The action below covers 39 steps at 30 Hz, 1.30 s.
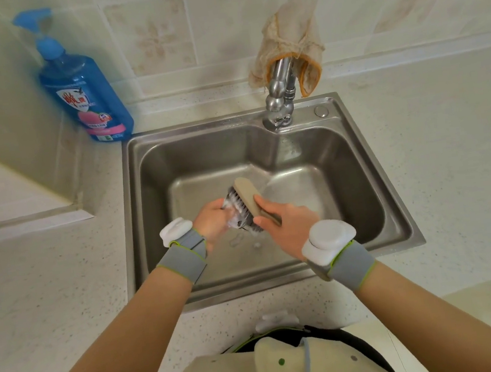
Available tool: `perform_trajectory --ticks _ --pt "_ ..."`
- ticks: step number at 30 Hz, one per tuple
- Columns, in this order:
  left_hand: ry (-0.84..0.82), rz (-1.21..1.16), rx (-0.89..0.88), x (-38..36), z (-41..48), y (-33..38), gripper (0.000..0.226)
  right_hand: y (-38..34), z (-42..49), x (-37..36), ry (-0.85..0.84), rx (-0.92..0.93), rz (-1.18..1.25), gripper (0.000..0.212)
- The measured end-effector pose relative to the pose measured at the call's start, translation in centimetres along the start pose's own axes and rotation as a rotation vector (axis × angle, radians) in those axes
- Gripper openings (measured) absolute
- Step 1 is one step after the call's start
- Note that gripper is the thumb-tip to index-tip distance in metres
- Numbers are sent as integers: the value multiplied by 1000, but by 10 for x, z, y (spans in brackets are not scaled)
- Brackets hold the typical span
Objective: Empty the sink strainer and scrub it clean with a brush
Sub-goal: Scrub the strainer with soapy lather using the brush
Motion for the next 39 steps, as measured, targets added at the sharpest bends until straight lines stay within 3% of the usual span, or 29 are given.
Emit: perform_trajectory --ticks 3,11,16,21,26,30,33,37,39 --pt "13 -21 9 -4 0 0 32 13 14 7 32 -85 85 49" --pt "15 -160 21 -9 -2 -2 20 18 13 6 26 -96 120 49" --pt "45 -55 -100 -3 0 7 5 22 16 10 49 -119 197 48" --pt "74 244 -193 6 0 6 19 2 3 -3 11 -15 59 48" --pt "67 385 -182 3 0 -1 16 10 13 0 14 -89 27 49" --pt "72 432 -191 8 2 -3 23 -1 2 -8 -28 -6 -20 49" --pt "52 404 -169 5 2 -5 26 10 15 1 9 -92 21 49" --pt "95 377 -167 10 2 -5 23 -10 1 -11 -56 23 -55 49" --pt "91 393 -159 13 2 -5 17 -7 8 -7 -28 -15 -34 49"
Point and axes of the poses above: each hand's wrist, its own z-axis towards the middle knuckle, its own x-axis out of the back of the hand, y = z × x, the point moved 6 cm from there along z, towards the middle knuckle, and after that the axes turned 2 degrees about -z, right-handed, at the moved point
